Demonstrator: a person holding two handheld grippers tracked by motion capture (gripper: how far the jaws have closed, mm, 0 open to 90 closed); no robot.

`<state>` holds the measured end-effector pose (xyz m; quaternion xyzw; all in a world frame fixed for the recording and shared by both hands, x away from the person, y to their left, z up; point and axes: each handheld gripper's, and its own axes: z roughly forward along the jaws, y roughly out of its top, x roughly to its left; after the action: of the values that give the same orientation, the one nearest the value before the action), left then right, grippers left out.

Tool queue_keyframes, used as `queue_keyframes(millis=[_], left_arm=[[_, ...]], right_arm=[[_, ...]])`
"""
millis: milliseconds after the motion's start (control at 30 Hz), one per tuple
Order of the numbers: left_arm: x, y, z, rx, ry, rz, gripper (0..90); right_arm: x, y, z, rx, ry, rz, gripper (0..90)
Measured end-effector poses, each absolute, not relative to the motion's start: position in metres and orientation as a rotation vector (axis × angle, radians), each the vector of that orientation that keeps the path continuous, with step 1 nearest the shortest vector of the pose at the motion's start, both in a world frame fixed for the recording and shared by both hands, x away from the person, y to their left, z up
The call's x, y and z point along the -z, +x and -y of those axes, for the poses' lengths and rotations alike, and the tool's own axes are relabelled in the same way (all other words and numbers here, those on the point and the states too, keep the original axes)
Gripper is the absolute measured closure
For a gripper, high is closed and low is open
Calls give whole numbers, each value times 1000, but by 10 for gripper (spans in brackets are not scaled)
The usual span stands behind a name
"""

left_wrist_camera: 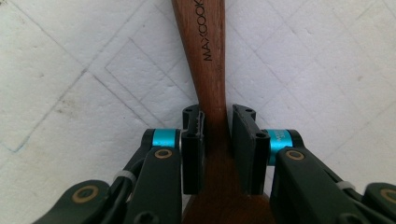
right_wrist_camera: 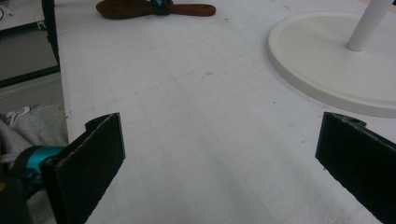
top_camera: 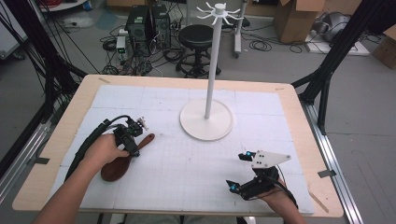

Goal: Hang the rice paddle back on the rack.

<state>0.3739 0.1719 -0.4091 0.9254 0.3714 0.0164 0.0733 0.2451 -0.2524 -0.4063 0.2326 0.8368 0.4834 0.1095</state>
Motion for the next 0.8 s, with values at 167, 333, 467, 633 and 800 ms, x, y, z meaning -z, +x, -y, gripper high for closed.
queue_keyframes(millis=[167, 333, 467, 633, 800], left_arm=[[409, 375, -174, -36, 2775, -1100, 745], [409, 374, -174, -50, 2783, -1080, 767], [409, 374, -174, -52, 2789, -1052, 770], [409, 373, -174, -56, 2787, -1025, 772], [408, 371, -175, -44, 2793, -962, 773]], right_arm=[[407, 245, 251, -1417, 674, -2467, 5], [407, 245, 251, -1415, 673, -2473, 5], [408, 245, 250, -1411, 669, -2478, 5], [408, 245, 250, -1408, 667, -2483, 5], [408, 246, 252, -1406, 673, -2474, 5]])
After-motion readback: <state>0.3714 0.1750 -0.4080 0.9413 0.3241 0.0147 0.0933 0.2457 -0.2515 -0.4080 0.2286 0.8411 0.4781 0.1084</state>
